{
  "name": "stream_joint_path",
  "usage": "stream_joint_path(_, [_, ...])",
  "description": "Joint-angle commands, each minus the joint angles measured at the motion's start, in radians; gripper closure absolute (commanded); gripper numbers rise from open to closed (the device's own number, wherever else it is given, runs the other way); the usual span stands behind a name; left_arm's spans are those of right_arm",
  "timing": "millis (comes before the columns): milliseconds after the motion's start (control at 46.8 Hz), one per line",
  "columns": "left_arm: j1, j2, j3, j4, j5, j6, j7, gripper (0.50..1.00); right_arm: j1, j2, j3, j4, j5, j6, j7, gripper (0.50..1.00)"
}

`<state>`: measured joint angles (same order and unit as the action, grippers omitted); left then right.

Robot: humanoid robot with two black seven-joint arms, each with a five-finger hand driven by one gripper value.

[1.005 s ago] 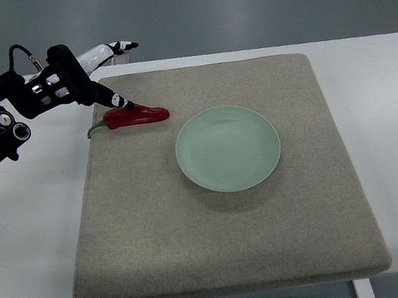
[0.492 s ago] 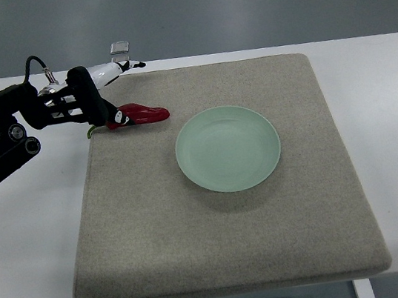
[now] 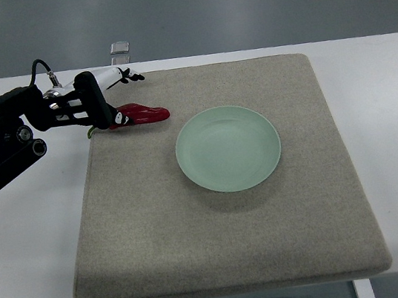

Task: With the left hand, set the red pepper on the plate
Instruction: 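Close the left hand's fingers around the red pepper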

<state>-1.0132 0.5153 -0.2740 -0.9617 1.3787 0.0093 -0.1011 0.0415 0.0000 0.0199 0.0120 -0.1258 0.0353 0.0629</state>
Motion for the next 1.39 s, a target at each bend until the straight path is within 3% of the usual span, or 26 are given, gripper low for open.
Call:
stream_joint_path(0, [0.004,-0.009,0.001,0.001,0.000,0.000,0.000,0.664,0.000,0.000,0.002,0.000,0.000,0.000,0.000,0.572])
stream_joint_path(235, [0.007,-0.021,0.001,0.014,0.019,0.000,0.000,0.711,0.000,0.000,0.000,0.000,0.000,0.000,0.000,0.572])
stream_joint_path(684, [0.011,-0.024,0.001,0.034,0.028,-0.002,0.000,0.752,0.000,0.000,0.000,-0.001,0.000,0.000,0.000,0.572])
stream_joint_path(1368, [0.015,-0.034,0.033,0.037,0.069,0.000,0.000,0.754,0.000,0.000,0.000,0.000,0.000,0.000,0.000,0.572])
